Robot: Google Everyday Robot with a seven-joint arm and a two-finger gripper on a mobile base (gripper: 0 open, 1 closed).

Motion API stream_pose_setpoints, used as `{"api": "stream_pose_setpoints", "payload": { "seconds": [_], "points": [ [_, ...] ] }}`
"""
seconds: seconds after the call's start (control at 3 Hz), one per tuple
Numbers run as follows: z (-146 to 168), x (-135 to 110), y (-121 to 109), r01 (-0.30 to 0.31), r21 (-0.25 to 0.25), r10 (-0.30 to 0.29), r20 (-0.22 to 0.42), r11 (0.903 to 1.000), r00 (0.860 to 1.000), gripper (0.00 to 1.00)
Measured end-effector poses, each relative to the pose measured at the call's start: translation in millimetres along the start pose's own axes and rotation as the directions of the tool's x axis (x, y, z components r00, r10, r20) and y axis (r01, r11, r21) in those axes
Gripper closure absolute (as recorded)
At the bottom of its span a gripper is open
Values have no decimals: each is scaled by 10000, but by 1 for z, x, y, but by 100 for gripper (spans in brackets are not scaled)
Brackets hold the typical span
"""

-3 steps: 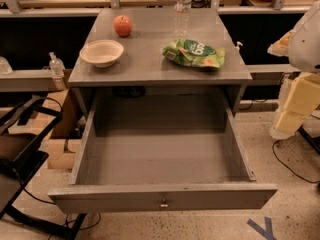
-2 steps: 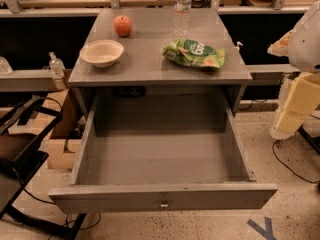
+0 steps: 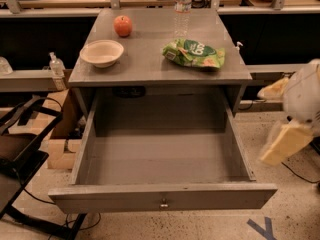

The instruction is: Close top drawer

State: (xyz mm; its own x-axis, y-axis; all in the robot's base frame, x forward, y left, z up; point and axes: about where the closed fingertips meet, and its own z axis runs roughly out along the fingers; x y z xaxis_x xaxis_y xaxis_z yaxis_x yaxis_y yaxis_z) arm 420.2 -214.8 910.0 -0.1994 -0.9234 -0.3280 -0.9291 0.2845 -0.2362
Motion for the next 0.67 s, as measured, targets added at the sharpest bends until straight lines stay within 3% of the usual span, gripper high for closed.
{"api": "stream_pose_setpoints", "payload": {
  "seconds": [0.33,0.67],
  "points": [
    [80,21,51,-401,-403,454,1407,9984,9890,50],
    [143,43,86,-864,-555,965,2182,9947,9711,73]
  ]
}}
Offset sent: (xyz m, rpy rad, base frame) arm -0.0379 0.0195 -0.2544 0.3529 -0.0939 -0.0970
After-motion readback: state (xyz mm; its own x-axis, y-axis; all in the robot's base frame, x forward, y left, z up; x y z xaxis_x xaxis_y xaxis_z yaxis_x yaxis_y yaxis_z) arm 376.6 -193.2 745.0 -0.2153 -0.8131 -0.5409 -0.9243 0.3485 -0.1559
